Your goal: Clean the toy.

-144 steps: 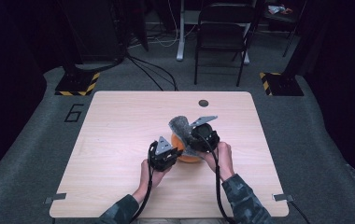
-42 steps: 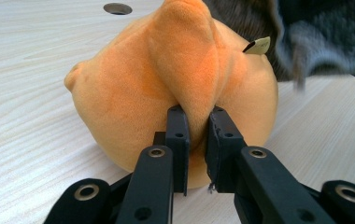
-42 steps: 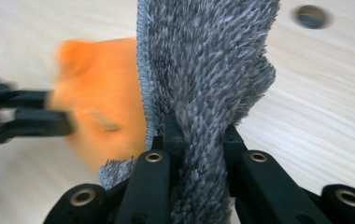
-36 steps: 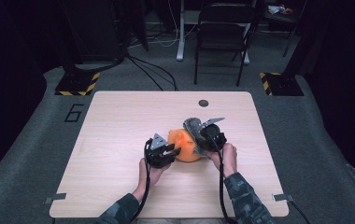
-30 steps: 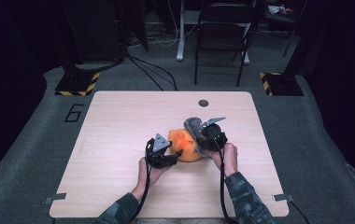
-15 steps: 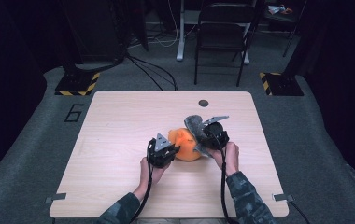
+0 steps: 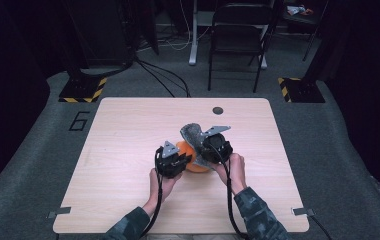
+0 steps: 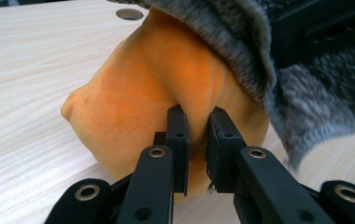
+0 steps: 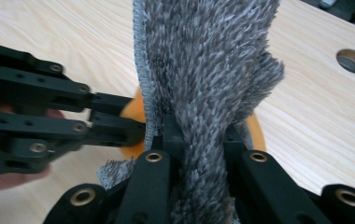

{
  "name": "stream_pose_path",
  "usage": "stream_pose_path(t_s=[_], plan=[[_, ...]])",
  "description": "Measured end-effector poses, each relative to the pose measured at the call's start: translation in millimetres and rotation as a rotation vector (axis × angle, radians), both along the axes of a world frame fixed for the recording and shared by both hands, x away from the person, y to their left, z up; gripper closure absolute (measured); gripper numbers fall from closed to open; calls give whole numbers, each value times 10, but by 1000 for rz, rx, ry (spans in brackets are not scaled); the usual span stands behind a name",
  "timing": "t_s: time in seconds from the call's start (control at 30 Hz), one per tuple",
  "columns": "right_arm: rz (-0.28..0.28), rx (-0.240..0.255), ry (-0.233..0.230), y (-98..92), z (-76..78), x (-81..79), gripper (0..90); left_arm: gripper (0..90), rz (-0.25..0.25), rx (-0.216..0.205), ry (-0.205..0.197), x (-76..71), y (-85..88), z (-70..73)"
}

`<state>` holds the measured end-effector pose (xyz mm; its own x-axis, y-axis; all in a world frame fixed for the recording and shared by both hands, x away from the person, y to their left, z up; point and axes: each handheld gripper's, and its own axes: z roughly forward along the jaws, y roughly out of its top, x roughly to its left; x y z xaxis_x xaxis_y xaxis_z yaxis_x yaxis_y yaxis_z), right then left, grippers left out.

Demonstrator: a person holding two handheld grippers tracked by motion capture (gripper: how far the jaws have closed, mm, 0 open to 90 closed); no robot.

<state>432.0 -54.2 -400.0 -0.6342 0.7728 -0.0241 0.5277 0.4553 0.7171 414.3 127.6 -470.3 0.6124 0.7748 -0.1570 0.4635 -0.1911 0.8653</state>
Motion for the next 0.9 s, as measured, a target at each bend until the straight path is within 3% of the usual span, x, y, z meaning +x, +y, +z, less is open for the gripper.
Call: stream_pose_path(t_s=[0.17,0.37,0.53,0.9], plan=[[-48,-34,2,-135,-82,76,791,803,-17,22,0,11,8,-41],[-98,-4,77,-338,-235,212,791,799,-28,22,-1,21,3,-52],[-126,-36,96,-403,-335,253,791,798,-32,22,3,23,22,-56],[-187,-81,194,-560,-673,395,791,795,-28,2,9,47,54,-67]])
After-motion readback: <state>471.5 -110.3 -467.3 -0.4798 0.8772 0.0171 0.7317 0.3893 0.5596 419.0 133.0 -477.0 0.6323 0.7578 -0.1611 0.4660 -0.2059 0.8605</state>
